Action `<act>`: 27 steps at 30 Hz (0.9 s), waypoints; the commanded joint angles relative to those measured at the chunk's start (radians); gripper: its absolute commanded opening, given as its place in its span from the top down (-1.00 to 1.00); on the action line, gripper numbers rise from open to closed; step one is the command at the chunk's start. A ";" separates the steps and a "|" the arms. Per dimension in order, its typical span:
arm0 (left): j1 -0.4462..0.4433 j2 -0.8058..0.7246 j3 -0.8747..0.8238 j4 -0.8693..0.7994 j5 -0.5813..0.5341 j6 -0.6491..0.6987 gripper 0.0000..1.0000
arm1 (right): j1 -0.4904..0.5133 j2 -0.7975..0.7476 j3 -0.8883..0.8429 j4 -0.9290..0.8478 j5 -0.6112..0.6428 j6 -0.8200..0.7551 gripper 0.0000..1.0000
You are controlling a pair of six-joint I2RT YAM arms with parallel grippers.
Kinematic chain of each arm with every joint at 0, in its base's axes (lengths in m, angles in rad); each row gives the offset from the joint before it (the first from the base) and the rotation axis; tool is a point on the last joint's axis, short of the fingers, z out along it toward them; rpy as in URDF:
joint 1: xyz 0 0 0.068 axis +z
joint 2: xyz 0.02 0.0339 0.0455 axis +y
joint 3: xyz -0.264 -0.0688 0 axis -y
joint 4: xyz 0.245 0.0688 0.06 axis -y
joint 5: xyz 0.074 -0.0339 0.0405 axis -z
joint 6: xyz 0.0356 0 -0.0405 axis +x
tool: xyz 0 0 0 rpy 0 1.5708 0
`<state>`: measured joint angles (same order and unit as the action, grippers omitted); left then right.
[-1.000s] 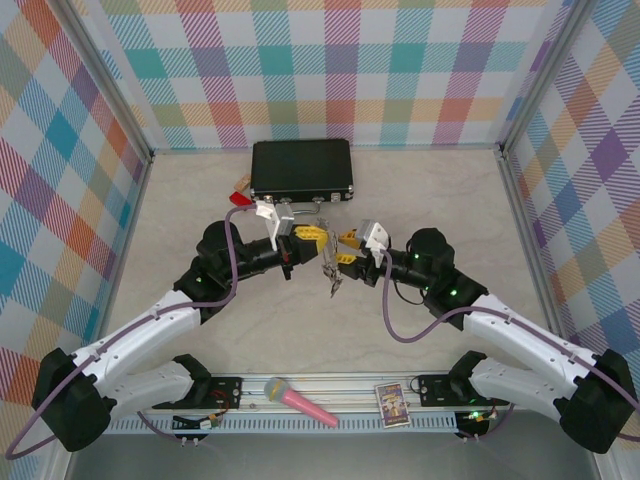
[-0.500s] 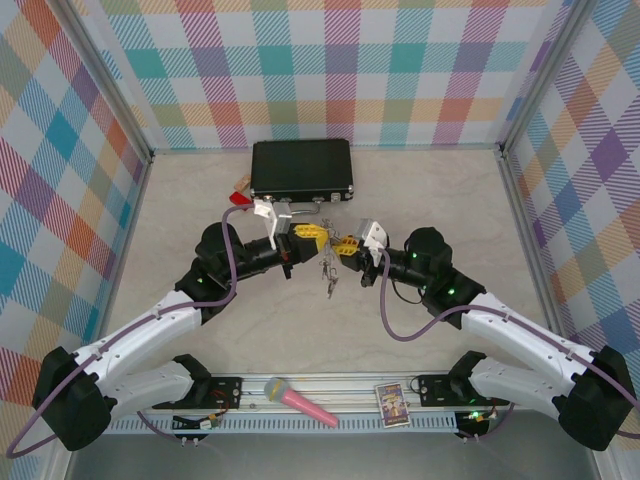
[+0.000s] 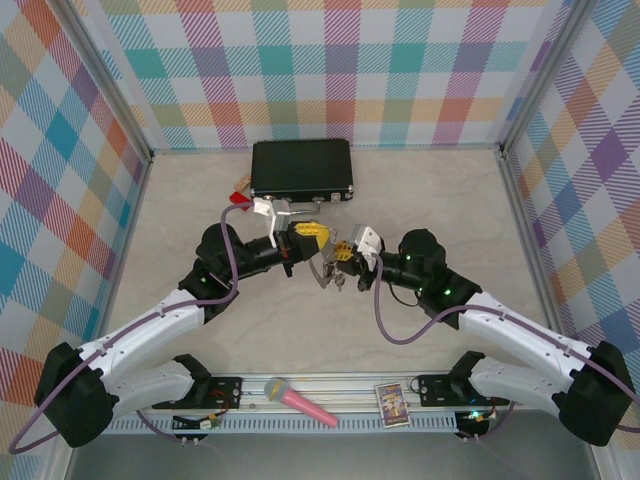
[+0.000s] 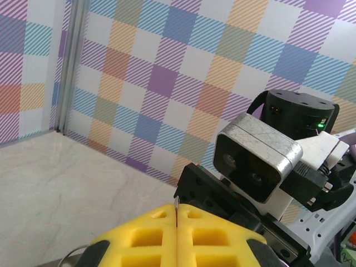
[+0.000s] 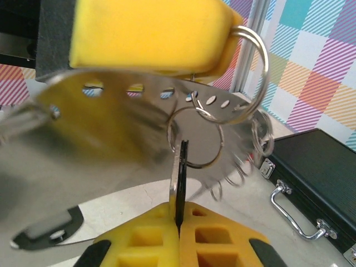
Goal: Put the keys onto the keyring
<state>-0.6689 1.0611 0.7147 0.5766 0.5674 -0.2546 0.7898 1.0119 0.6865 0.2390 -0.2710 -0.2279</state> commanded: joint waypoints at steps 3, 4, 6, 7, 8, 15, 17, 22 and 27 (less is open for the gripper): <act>0.005 -0.026 -0.009 0.065 0.007 0.011 1.00 | 0.009 -0.037 -0.009 0.002 0.057 -0.001 0.51; 0.005 -0.029 -0.009 0.058 0.007 0.016 1.00 | 0.009 -0.050 -0.018 0.010 0.070 0.005 0.48; 0.005 -0.032 -0.012 0.048 0.008 0.021 1.00 | 0.008 -0.074 -0.033 0.018 0.086 0.021 0.34; 0.005 -0.035 -0.014 0.046 0.009 0.022 1.00 | 0.007 -0.086 -0.040 0.020 0.091 0.028 0.33; 0.005 -0.035 -0.017 0.047 0.007 0.024 1.00 | 0.006 -0.096 -0.045 0.021 0.096 0.038 0.33; 0.005 -0.036 -0.021 0.048 0.003 0.027 1.00 | -0.028 -0.170 -0.072 0.054 0.049 0.147 0.37; 0.005 -0.035 -0.021 0.048 0.002 0.027 1.00 | -0.044 -0.184 -0.074 0.074 0.009 0.198 0.38; 0.005 -0.034 -0.021 0.050 0.000 0.028 1.00 | -0.085 -0.185 -0.068 0.144 -0.092 0.316 0.38; 0.005 -0.032 -0.021 0.056 0.000 0.025 1.00 | -0.132 -0.128 -0.082 0.324 -0.189 0.503 0.36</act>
<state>-0.6689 1.0496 0.6960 0.5781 0.5663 -0.2424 0.6754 0.8570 0.6147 0.4107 -0.3706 0.1246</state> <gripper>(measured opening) 0.050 0.319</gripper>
